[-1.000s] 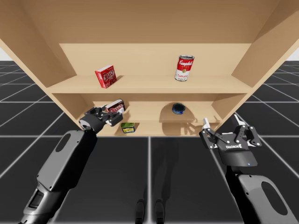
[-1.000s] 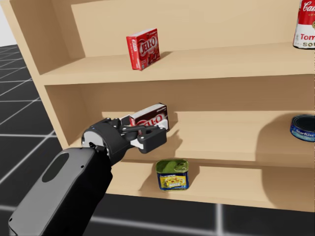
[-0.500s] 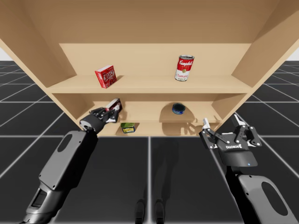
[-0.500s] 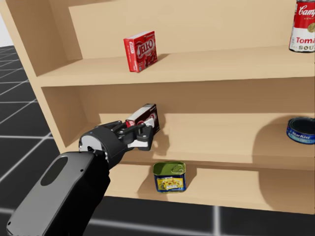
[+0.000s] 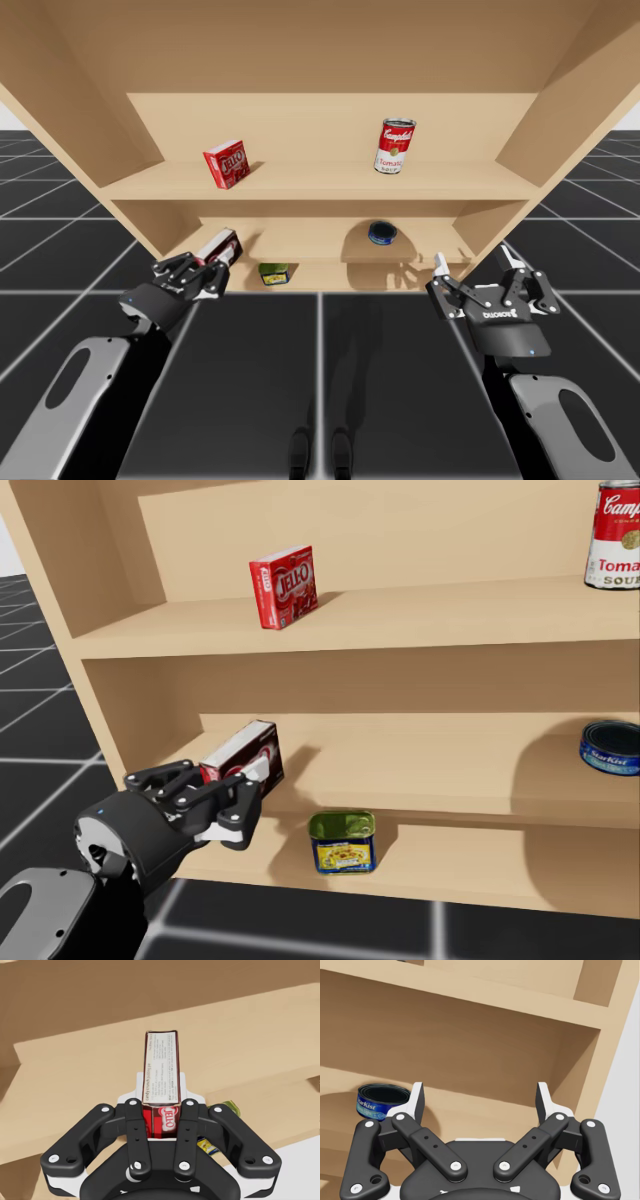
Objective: Look through the shelves, find the pudding box, and take it.
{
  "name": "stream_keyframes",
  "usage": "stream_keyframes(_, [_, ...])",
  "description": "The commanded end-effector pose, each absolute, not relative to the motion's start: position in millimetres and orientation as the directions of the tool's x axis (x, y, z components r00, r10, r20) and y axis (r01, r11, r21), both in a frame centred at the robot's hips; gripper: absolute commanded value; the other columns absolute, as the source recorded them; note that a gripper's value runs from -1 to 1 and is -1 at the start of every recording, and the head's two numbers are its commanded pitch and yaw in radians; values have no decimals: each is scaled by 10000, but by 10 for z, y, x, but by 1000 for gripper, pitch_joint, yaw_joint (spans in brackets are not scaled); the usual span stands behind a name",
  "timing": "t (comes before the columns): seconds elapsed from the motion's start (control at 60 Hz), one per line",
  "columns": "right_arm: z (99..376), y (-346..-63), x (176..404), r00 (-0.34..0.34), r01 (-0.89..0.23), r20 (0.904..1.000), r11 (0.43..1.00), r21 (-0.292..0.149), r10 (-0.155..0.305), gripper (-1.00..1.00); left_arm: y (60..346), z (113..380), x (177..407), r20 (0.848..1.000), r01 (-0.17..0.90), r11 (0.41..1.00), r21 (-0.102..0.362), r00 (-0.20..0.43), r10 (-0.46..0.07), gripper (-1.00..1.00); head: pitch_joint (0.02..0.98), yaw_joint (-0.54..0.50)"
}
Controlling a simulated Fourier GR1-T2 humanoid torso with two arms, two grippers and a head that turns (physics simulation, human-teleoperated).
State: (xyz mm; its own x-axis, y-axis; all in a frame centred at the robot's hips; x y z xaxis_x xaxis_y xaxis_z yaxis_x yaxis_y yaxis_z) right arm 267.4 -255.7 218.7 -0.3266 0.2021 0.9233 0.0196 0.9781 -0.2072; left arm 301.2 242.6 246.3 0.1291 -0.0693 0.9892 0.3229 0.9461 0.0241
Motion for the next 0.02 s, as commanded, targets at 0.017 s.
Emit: stream_keyframes(0.017, [2183,-2554,2674,-3257,205,9236,9782,-2067,2020,-1000,2402,2583,2724,9923,4120,9090,635,712,-1017,1000,530,238])
